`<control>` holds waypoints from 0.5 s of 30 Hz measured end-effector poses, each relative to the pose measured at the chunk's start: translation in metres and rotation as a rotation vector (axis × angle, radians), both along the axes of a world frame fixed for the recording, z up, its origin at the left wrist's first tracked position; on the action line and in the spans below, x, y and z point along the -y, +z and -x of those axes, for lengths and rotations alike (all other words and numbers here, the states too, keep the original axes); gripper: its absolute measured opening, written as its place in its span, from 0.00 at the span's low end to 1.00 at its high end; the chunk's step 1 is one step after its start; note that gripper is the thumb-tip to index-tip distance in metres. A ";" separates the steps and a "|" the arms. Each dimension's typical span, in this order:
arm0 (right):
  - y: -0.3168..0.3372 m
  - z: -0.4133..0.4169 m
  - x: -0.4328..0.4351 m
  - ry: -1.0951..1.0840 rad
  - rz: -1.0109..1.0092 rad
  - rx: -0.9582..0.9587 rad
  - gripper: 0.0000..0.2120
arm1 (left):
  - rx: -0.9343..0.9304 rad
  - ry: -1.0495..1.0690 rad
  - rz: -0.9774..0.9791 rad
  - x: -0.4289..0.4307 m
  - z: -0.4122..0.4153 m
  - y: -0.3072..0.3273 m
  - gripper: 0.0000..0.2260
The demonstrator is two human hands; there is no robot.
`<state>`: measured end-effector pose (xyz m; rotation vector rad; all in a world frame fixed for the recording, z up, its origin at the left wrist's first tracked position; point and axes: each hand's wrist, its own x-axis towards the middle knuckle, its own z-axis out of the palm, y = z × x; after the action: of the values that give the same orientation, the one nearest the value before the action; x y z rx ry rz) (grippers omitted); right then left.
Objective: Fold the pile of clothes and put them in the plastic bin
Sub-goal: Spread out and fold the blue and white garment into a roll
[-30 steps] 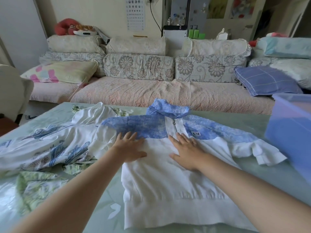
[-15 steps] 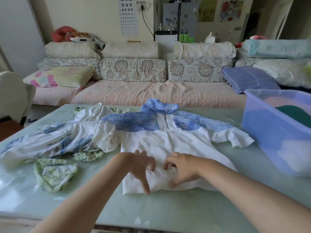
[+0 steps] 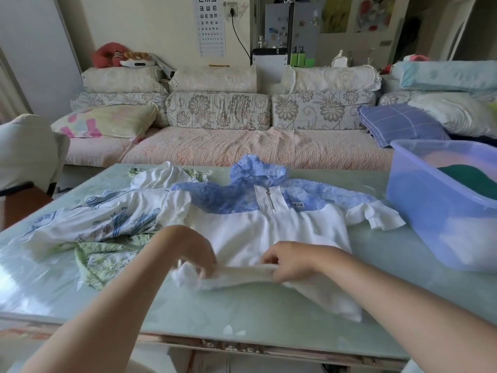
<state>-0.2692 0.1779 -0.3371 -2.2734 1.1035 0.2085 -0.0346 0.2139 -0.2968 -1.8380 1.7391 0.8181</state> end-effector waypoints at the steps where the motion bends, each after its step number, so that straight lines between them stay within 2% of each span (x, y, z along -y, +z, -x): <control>1: 0.004 0.000 -0.003 -0.010 -0.208 0.056 0.12 | -0.049 0.105 -0.128 -0.001 -0.002 0.001 0.15; 3: 0.007 0.002 -0.007 -0.075 -0.497 0.173 0.11 | -0.143 0.177 -0.204 0.003 0.001 0.004 0.17; 4: 0.007 0.004 -0.005 -0.122 -0.478 0.226 0.12 | -0.166 0.152 -0.177 0.006 0.005 0.004 0.19; 6: 0.006 0.012 0.005 -0.225 -0.163 0.276 0.10 | -0.229 0.061 0.023 0.014 0.022 0.000 0.18; 8: 0.002 0.027 0.020 -0.259 0.257 0.206 0.10 | -0.285 -0.082 0.338 0.022 0.043 -0.007 0.12; 10: -0.007 0.047 0.035 -0.269 0.464 0.096 0.12 | -0.295 -0.240 0.604 0.028 0.064 -0.019 0.10; 12: -0.018 0.064 0.043 -0.276 0.497 -0.057 0.23 | -0.306 -0.313 0.688 0.035 0.082 -0.031 0.19; 14: -0.025 0.080 0.044 -0.311 0.388 -0.198 0.42 | -0.197 -0.298 0.595 0.041 0.093 -0.043 0.36; 15: -0.026 0.089 0.044 -0.336 0.292 -0.238 0.48 | -0.124 -0.264 0.503 0.043 0.094 -0.050 0.45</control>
<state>-0.3579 0.1339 -0.3628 -2.3061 1.7174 0.1948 -0.1284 0.1708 -0.3466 -1.8175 2.3709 0.4191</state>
